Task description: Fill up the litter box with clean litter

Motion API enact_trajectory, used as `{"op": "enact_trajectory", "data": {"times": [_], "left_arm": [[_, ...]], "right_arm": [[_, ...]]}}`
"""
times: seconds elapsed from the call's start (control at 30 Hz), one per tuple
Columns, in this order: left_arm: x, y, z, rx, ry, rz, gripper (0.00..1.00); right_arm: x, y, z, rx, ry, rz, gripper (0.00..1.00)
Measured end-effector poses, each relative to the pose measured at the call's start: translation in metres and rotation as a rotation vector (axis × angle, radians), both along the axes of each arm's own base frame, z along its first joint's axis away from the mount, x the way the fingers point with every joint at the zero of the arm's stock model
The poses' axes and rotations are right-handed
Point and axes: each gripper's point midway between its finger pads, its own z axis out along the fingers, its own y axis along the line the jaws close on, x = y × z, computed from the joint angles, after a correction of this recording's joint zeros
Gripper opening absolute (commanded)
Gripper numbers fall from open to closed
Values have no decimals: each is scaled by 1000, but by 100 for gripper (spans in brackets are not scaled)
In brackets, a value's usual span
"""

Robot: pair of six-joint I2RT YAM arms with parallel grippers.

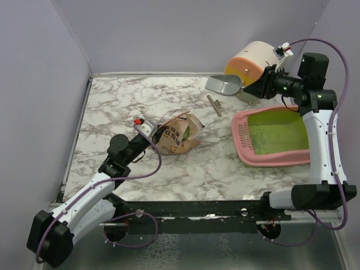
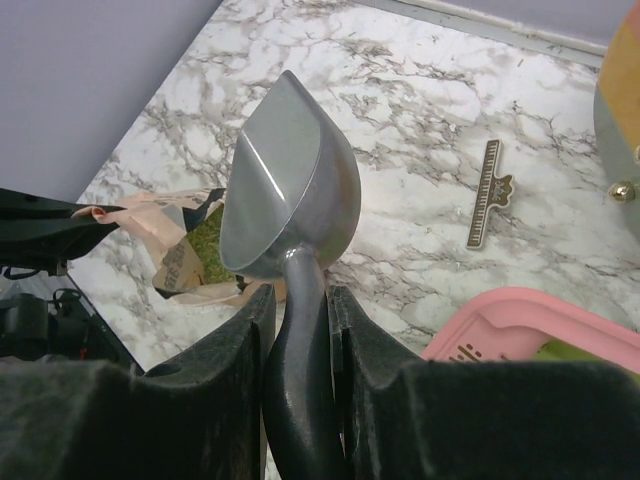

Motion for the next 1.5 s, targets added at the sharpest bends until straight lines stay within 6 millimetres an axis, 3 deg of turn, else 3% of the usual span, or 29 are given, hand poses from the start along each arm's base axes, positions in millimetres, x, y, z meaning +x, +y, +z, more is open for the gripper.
{"op": "enact_trajectory", "data": {"times": [0.23, 0.43, 0.87, 1.13, 1.5], "left_arm": [[8, 9, 5, -13, 10, 36, 0], [19, 16, 8, -40, 57, 55, 0], [22, 17, 10, -73, 103, 35, 0], [23, 20, 11, -83, 109, 41, 0], [20, 22, 12, -98, 124, 35, 0]], "right_arm": [[-25, 8, 16, -16, -6, 16, 1], [-44, 33, 1, -78, 58, 70, 1], [-67, 58, -24, -178, 115, 149, 1], [-67, 70, -42, -209, 158, 187, 1], [-63, 107, -87, -287, 261, 289, 1]]}}
